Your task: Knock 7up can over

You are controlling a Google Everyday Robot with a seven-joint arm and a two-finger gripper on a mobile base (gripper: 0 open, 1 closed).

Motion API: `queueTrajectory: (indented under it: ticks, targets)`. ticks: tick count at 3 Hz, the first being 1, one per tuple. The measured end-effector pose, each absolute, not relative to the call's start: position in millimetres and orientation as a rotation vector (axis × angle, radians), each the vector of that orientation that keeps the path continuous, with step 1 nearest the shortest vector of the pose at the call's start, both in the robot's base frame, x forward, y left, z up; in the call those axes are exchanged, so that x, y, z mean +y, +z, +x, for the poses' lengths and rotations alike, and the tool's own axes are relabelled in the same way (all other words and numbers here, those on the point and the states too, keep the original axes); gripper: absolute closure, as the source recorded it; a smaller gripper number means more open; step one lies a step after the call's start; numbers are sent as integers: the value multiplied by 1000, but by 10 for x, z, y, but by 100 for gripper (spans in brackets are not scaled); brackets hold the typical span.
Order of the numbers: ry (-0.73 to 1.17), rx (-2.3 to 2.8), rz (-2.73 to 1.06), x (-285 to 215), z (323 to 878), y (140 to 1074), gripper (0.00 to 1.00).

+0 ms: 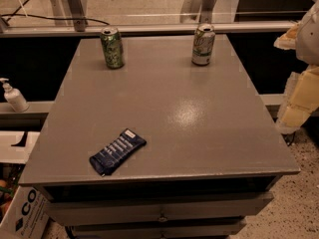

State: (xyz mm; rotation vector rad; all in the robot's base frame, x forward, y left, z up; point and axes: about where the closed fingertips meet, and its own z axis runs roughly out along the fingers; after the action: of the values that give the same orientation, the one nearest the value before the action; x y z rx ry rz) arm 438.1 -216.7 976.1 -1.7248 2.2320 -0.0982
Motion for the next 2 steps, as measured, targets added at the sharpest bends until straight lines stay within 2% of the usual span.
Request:
queueTrajectory:
  ticks: [2]
  targets:
    - [-43, 2205, -1677, -2111, 4518, 9718, 0]
